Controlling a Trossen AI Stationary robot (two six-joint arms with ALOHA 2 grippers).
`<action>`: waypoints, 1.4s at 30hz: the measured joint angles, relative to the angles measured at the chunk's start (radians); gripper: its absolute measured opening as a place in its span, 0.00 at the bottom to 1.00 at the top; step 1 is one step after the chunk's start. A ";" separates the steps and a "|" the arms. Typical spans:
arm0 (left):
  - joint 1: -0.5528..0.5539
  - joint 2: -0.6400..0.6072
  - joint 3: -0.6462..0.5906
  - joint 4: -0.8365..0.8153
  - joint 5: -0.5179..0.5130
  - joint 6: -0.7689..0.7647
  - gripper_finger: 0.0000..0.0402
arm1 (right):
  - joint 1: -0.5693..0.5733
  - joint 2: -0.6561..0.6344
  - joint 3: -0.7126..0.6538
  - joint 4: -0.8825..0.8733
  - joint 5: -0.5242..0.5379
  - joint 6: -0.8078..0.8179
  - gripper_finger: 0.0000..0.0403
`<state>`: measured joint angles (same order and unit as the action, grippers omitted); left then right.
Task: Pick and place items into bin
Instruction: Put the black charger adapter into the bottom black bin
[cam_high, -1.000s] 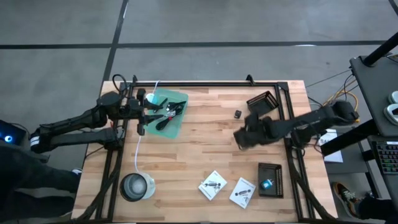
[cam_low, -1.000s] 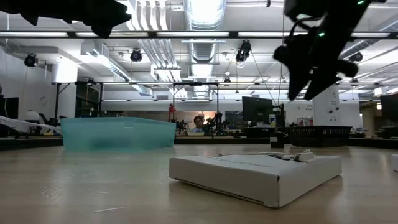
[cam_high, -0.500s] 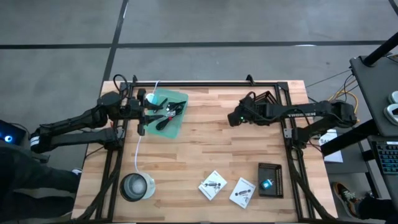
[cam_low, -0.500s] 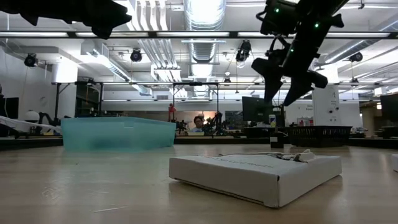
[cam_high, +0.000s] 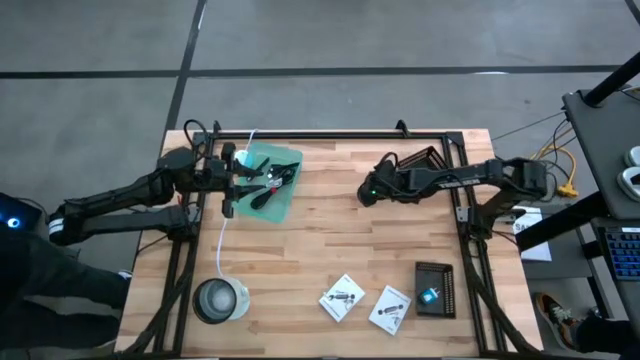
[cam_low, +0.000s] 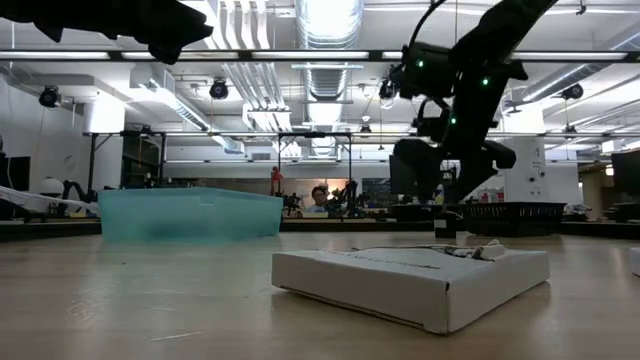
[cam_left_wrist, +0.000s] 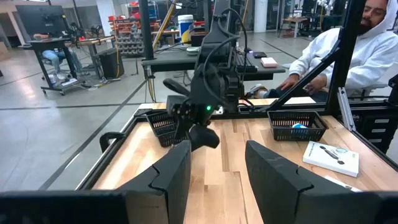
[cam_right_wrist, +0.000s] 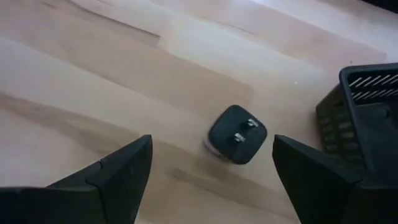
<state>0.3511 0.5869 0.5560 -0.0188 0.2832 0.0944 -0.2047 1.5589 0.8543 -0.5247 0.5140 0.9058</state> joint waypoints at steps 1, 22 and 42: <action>0.000 0.001 0.000 0.001 0.000 0.000 0.34 | -0.004 0.012 0.000 0.001 0.002 0.001 0.78; 0.000 0.021 0.000 0.000 0.000 0.000 0.34 | -0.102 0.153 0.000 0.095 -0.052 -0.023 0.75; 0.000 0.021 0.000 0.001 0.000 0.000 0.34 | -0.103 0.152 0.000 0.087 -0.071 -0.043 0.44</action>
<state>0.3511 0.6083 0.5560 -0.0181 0.2836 0.0940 -0.3079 1.7113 0.8543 -0.4375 0.4435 0.8633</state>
